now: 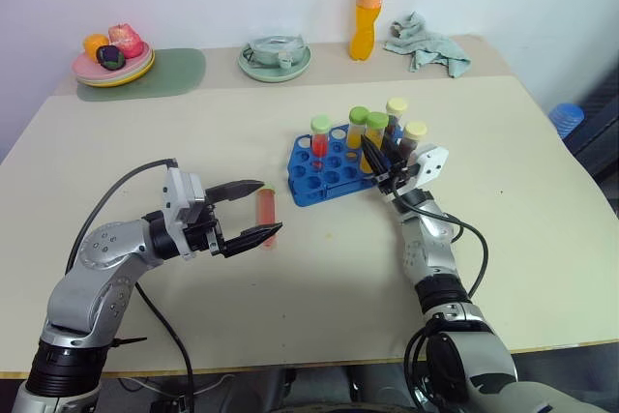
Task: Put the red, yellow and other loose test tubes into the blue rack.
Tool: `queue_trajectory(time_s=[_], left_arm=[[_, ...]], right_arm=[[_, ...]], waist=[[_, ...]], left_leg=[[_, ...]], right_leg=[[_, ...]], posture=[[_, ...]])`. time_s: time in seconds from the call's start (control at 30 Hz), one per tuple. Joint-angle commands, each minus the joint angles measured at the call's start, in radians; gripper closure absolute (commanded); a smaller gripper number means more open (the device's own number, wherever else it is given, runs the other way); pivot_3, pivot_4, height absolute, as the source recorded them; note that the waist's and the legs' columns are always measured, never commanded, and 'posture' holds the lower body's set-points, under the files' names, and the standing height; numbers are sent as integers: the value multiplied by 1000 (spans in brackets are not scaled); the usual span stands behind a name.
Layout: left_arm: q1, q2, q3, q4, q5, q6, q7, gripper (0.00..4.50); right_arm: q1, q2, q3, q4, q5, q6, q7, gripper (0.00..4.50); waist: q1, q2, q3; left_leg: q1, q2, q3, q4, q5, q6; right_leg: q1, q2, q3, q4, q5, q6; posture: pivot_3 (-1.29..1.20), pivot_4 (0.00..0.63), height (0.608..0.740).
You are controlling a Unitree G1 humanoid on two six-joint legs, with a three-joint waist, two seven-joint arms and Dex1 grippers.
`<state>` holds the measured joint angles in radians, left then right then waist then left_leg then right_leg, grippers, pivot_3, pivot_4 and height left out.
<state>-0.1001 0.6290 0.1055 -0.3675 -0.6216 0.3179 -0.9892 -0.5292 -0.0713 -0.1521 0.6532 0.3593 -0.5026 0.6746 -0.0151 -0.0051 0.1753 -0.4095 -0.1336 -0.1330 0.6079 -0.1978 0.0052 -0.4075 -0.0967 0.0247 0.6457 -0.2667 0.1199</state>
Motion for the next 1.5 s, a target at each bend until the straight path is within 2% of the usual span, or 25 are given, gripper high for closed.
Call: queue_trajectory(time_s=[0.03, 0.17, 0.2, 0.4, 0.53, 0.63, 0.73, 0.83, 0.93, 1.03, 1.07, 1.17, 1.23, 1.4, 1.47, 1.5], left_arm=[[-9, 10, 24, -36, -7, -14, 3, 429], [-6, 5, 24, -35, -2, -16, 13, 429], [-5, 4, 24, -35, 0, -17, 17, 429], [-26, -30, 57, -35, -25, 11, 117, 429], [-55, -52, 92, -52, -84, 94, 219, 429], [-89, -53, 106, -83, -104, 222, 369, 429], [-113, -49, 79, -144, -16, 313, 538, 429], [-155, -58, 76, -187, -49, 450, 646, 429], [-254, -66, 104, -195, -113, 754, 808, 429], [-476, -142, 176, -106, -168, 1156, 895, 429], [-534, -168, 200, -70, -189, 1238, 918, 429], [-628, -135, 179, 84, -358, 1297, 1026, 429], [-680, -82, 141, 212, -525, 1297, 1132, 429], [-754, -25, 81, 455, -941, 1297, 1456, 429], [-728, 45, -37, 472, -1213, 1157, 1667, 429], [-718, 54, -77, 472, -1297, 1100, 1746, 429]], right_arm=[[22, 8, 6, -3, 11, -9, 43, 2266], [29, -19, 21, -26, -55, -70, 20, 365], [31, -28, 25, -34, -62, -74, 23, 12], [92, -121, 60, -190, -97, -47, 48, 12], [155, -210, 81, -348, -99, 83, 62, 12], [216, -312, 94, -498, -109, 226, 82, 12], [274, -400, 92, -594, -65, 315, 145, 12], [336, -476, 67, -686, -22, 404, 184, 12], [383, -565, 33, -771, 54, 487, 258, 12], [383, -651, -14, -830, 154, 569, 342, 12], [374, -671, -24, -839, 174, 591, 359, 12], [344, -709, -39, -841, 197, 625, 389, 12], [325, -719, -45, -835, 200, 637, 396, 12], [326, -715, -37, -829, 173, 627, 411, 12], [322, -708, -33, -829, 170, 629, 407, 12], [321, -706, -33, -825, 168, 626, 409, 12]], waist=[[0, 0, 0], [-1, 0, 0], [0, 0, 0], [3, 0, 0], [4, 0, 0], [6, 0, 0], [7, -1, 0], [7, -1, 0], [10, -1, 1], [20, -3, 2], [22, -3, 2], [21, -4, 3], [20, -5, 3], [28, -6, 4], [28, -6, 4], [28, -6, 4]], left_leg=[[0, 0, 0, 0, 0, 0], [0, 2, 0, -1, -1, -1], [0, 3, 0, -1, -1, -2], [0, 3, 0, -1, -1, -2], [0, 3, 0, -1, -1, -2], [0, 3, 0, -1, -1, -2], [-1, 3, 0, 0, -1, -2], [-1, 3, 0, 0, -1, -2], [-1, 3, 0, 0, -1, -2], [-2, 3, 0, 3, -1, -2], [-2, 3, 0, 4, -2, -2], [-2, 3, 0, 4, -2, -1], [-2, 4, 0, 4, -3, -2], [-4, 4, 0, 5, -4, -2], [-4, 3, 0, 6, -4, -2], [-4, 3, 0, 7, -4, -2]], right_leg=[[0, 0, 0, 0, 0, 0], [-1, 1, 0, 0, -1, -2], [-1, 1, 0, 0, -1, -2], [-1, 1, 0, 0, -1, -3], [-1, 1, 0, 1, -2, -3], [0, 0, 0, 1, -2, -2], [2, 0, 0, 0, -2, -2], [3, 0, 0, 0, -2, -2], [3, 0, -1, 0, -2, -2], [4, 0, -2, 1, -3, -1], [4, 1, -3, 1, -3, -1], [5, 1, -4, 0, -3, 0], [4, 1, -3, 1, -3, 0], [2, 0, -2, 1, -3, 0], [2, 0, -2, 2, -3, 0], [2, 0, -1, 2, -3, 0]], posture=[[0, 150, 739], [0, 150, 739], [0, 150, 739], [0, 150, 739], [0, 150, 739], [0, 150, 739], [0, 150, 739], [0, 150, 739], [0, 150, 739], [0, 150, 739], [0, 150, 739], [0, 150, 739], [0, 150, 739], [0, 150, 739], [0, 150, 739], [0, 150, 739]])
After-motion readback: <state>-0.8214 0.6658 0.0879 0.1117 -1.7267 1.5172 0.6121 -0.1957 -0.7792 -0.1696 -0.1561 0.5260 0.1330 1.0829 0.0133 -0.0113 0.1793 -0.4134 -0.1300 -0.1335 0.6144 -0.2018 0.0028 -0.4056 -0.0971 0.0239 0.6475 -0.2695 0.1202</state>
